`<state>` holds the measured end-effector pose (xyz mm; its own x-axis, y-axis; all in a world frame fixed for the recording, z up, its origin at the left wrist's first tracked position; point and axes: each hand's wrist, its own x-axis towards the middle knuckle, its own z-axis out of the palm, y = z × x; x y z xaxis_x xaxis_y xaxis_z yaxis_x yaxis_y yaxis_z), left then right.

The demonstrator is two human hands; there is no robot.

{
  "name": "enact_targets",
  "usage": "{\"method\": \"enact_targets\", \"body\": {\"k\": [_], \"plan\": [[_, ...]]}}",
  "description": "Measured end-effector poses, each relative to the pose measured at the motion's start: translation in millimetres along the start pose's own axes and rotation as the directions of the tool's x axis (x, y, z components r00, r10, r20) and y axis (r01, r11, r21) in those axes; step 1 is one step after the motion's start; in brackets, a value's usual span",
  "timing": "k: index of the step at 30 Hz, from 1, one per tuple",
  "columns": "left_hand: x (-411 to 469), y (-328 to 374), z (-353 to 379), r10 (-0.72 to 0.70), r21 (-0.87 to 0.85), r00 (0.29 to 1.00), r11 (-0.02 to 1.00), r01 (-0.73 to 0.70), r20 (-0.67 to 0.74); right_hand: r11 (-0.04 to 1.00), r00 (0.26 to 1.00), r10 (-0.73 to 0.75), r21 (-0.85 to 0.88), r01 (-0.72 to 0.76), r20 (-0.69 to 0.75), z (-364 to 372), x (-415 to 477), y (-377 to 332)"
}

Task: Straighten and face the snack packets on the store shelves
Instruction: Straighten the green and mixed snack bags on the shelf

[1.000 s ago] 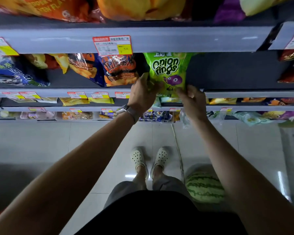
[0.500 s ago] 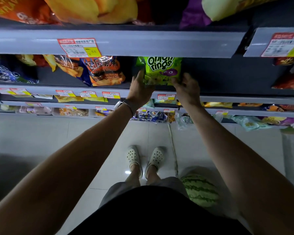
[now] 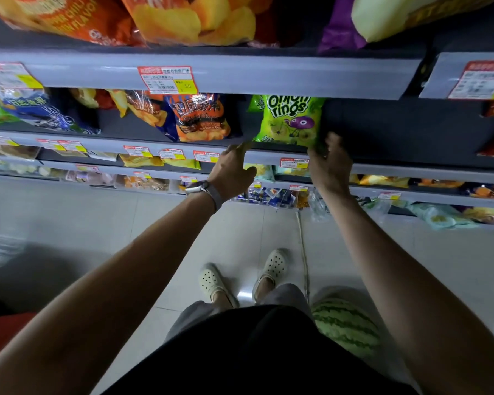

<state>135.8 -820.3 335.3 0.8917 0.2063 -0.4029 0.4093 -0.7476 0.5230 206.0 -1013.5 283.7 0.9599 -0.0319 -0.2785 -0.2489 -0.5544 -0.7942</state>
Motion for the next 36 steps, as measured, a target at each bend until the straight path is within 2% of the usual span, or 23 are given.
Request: {"method": "enact_targets", "body": {"k": [4,9,12,16,18,22,26,31,36], "plan": [[-30.4,-10.0,-8.4,0.001,0.024,1.0,1.0,-0.002,0.02,0.999,0.999,0.019,-0.038,-0.017,0.035,-2.8,-33.9,-9.0],[-74.9,-25.6,-22.9,0.038,0.01,0.999,0.999,-0.038,0.019,0.972,0.944,0.072,-0.236,0.007,0.321,12.0,-82.9,-27.1],[-102.3,-46.0,-33.0,0.049,-0.016,0.999,0.999,-0.049,0.005,0.934,0.914,0.046,-0.341,0.104,0.404,28.2,-116.3,-45.7],[-145.9,-91.5,-53.0,-0.048,-0.087,0.998,0.995,0.044,-0.047,0.865,0.91,-0.073,-0.429,0.262,0.409,53.1,-167.1,-84.2],[-171.4,-119.8,-65.8,-0.116,-0.106,0.991,0.988,0.109,-0.067,0.806,0.888,-0.127,-0.476,0.352,0.442,69.0,-192.1,-100.1],[-220.7,-176.2,-94.3,-0.243,-0.153,0.968,0.961,0.232,-0.061,0.649,0.83,-0.14,-0.583,0.489,0.54,109.9,-241.6,-133.5],[-256.2,-235.0,-117.0,-0.316,-0.177,0.946,0.938,0.299,-0.074,0.565,0.786,-0.138,-0.604,0.563,0.603,159.2,-288.6,-166.3],[-281.0,-295.9,-144.4,-0.354,-0.12,0.928,0.933,0.34,-0.116,0.562,0.757,-0.132,-0.58,0.589,0.64,214.9,-332.5,-193.2],[-283.5,-334.1,-165.5,-0.387,-0.15,0.917,0.917,0.37,-0.1,0.539,0.712,-0.1,-0.564,0.626,0.695,253.8,-350.8,-212.1]]}}
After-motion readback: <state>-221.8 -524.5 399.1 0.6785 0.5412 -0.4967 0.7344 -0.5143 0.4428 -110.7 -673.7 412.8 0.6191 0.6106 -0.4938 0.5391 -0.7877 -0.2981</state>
